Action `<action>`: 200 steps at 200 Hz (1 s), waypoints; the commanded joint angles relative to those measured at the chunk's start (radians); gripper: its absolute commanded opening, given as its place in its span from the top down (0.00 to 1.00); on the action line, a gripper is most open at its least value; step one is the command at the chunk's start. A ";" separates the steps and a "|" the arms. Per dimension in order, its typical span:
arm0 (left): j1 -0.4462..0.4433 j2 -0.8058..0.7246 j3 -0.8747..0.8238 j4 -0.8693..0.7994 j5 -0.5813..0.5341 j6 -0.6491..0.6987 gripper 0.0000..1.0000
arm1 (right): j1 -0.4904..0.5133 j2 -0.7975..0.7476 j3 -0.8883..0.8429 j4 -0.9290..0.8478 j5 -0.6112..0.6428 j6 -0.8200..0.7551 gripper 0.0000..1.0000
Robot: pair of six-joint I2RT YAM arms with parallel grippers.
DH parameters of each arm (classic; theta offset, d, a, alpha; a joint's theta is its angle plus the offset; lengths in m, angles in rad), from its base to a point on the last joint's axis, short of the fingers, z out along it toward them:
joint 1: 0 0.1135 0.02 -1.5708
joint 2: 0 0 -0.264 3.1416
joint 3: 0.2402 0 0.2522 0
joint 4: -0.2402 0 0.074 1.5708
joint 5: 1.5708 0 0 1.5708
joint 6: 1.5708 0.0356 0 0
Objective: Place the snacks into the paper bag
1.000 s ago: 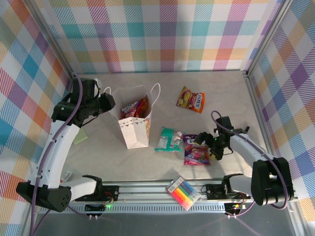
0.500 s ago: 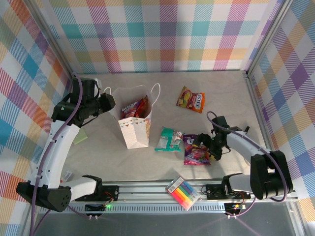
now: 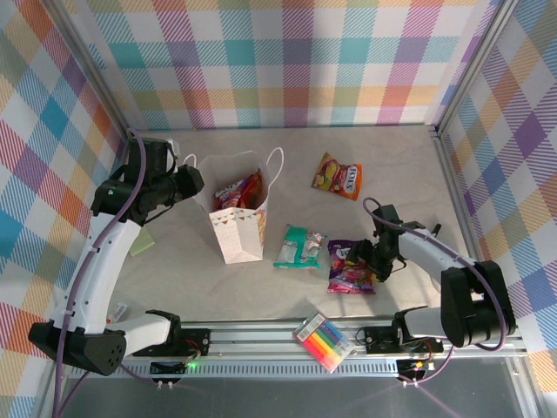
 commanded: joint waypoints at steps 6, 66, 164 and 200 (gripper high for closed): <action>0.012 -0.021 -0.001 -0.027 -0.002 0.006 0.76 | 0.023 0.013 0.014 0.032 -0.030 -0.028 0.36; 0.012 -0.024 -0.011 -0.021 -0.004 0.006 0.76 | 0.023 0.004 0.034 0.019 -0.005 -0.026 0.56; 0.012 -0.036 -0.013 -0.027 -0.024 0.007 0.77 | 0.023 0.049 0.120 0.014 0.027 -0.044 0.75; 0.012 -0.036 -0.011 -0.026 -0.029 0.007 0.77 | 0.023 0.037 0.164 -0.016 0.050 -0.060 0.81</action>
